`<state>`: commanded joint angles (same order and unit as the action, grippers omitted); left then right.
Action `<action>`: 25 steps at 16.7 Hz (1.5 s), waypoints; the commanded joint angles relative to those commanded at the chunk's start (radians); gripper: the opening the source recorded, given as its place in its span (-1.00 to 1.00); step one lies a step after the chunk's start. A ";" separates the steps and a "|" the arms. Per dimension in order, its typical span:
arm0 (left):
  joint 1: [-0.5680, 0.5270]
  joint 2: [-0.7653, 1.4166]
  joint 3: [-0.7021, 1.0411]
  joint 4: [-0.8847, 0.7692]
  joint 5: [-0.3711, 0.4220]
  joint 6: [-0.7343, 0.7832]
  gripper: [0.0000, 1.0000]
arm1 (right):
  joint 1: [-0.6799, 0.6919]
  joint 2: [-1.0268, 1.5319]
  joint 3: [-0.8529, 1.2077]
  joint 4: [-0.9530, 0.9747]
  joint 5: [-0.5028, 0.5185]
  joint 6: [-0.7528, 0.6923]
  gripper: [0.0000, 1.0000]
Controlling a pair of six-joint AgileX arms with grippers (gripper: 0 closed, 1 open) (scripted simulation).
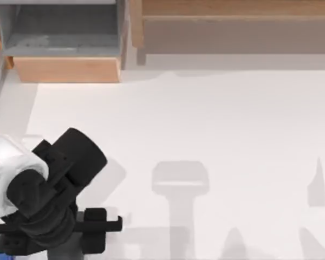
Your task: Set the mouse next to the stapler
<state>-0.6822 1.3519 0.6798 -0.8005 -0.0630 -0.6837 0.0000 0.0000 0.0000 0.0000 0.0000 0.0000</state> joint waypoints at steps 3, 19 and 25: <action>0.000 -0.001 0.005 0.016 0.001 -0.001 -1.00 | 0.000 0.000 0.000 0.000 0.000 0.000 1.00; 0.002 0.035 -0.047 0.064 0.000 0.004 -0.85 | 0.000 0.000 0.000 0.000 0.000 0.000 1.00; 0.002 0.035 -0.047 0.064 0.000 0.004 0.06 | 0.000 0.000 0.000 0.000 0.000 0.000 1.00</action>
<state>-0.6799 1.3866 0.6326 -0.7362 -0.0633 -0.6796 0.0000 0.0000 0.0000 0.0000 0.0000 0.0000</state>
